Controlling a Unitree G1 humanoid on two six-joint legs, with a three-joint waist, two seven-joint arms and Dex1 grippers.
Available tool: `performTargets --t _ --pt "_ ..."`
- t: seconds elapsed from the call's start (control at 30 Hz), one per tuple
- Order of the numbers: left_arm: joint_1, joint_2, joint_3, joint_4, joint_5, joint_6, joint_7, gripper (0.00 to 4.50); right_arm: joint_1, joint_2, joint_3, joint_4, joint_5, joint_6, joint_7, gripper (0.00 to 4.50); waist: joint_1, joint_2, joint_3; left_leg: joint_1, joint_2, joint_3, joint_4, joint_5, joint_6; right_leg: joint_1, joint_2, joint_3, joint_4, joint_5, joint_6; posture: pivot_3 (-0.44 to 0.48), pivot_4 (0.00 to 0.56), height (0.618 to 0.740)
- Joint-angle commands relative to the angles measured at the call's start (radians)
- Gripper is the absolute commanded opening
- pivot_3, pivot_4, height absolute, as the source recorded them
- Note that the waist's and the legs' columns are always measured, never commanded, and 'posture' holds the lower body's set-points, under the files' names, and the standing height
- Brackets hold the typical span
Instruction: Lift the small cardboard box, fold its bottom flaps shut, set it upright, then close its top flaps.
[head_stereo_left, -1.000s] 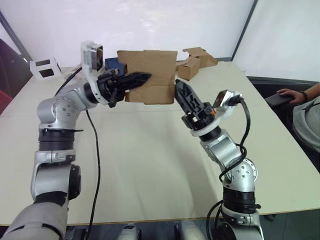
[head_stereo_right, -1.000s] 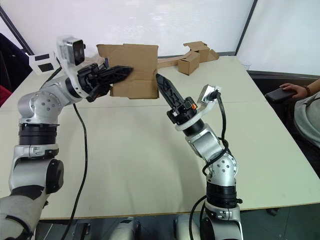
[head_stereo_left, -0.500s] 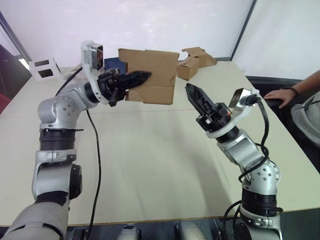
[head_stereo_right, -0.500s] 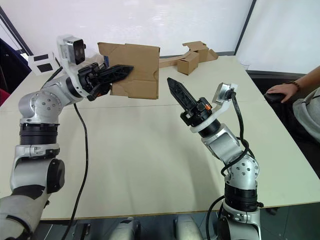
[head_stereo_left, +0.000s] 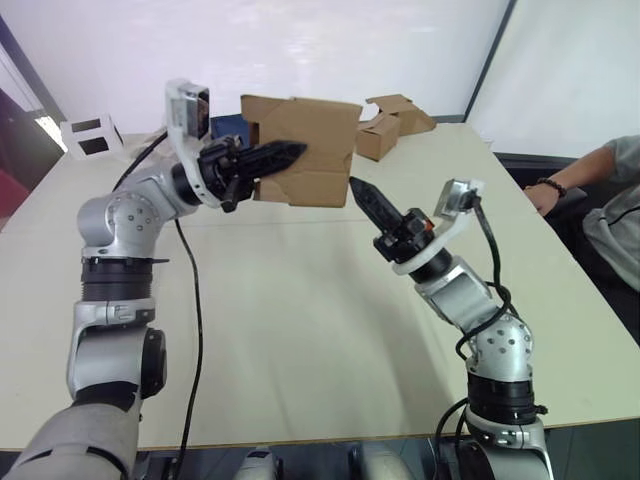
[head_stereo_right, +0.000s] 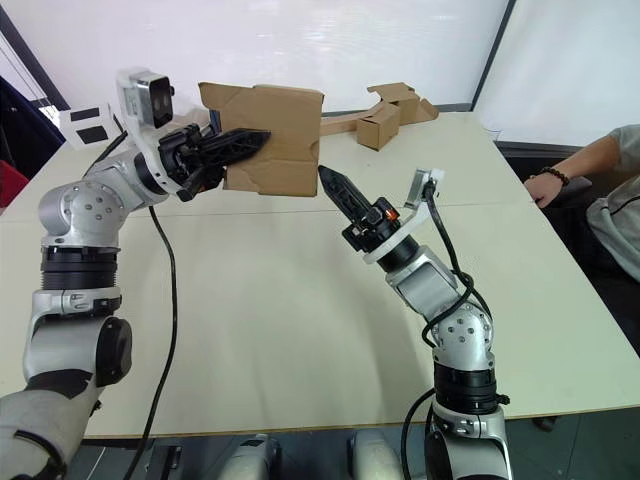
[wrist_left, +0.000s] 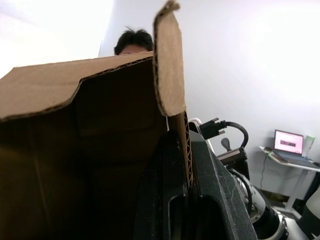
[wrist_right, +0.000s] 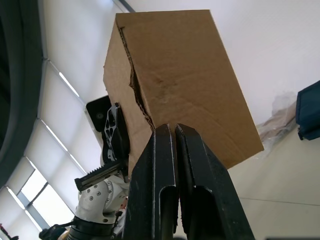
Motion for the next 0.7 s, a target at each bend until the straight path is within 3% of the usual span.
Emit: performTargets --t 0.03,0.13,0.33,0.53,0.63,0.7 --pt "-0.024 0.028 -0.043 -0.037 0.042 -0.017 -0.017 0.00 0.035 -0.053 -0.046 -0.068 0.029 0.015 0.013 0.11 0.000 0.000 0.000 0.000 0.000 0.000 0.000 0.000 0.000 0.000 0.000 0.000 0.000 0.000 0.000 0.000 0.150 0.740" --pt "-0.039 0.086 -0.191 -0.056 0.199 -0.085 -0.055 0.00 0.106 -0.211 -0.101 -0.100 -0.026 0.052 0.053 0.11 0.007 0.000 0.000 0.000 -0.001 0.000 0.000 0.000 0.000 0.001 -0.001 0.000 -0.001 0.000 0.000 0.000 0.150 0.740" --pt "-0.188 0.166 -0.518 -0.014 0.472 -0.165 -0.249 0.00 0.199 -0.579 -0.017 -0.167 -0.318 0.092 0.176 0.11 0.013 0.000 0.000 0.000 -0.002 0.000 -0.001 -0.002 0.003 0.001 0.001 0.000 -0.002 0.000 0.000 0.000 0.150 0.740" --pt "-0.305 0.131 -0.727 0.108 0.710 -0.292 -0.331 0.00 0.237 -0.721 0.099 -0.222 -0.517 0.105 0.222 0.11 0.005 0.000 0.000 0.000 -0.001 0.001 0.000 -0.003 0.006 0.002 0.001 0.001 -0.003 0.000 0.000 0.000 0.150 0.740" --pt "-0.337 0.186 -0.921 0.073 0.687 -0.422 -0.375 0.00 0.254 -0.771 0.186 -0.287 -0.623 0.126 0.215 0.11 0.002 0.000 0.001 -0.001 -0.001 0.001 0.000 -0.003 0.006 0.001 0.001 0.002 -0.004 0.000 0.000 0.000 0.150 0.740" --pt "-0.343 0.186 -0.974 0.078 0.672 -0.448 -0.375 0.00 0.238 -0.738 0.195 -0.320 -0.623 0.142 0.191 0.11 0.002 0.000 0.001 -0.001 -0.001 0.001 0.000 -0.003 0.006 0.001 0.001 0.002 -0.004 0.000 0.000 0.000 0.150 0.740"
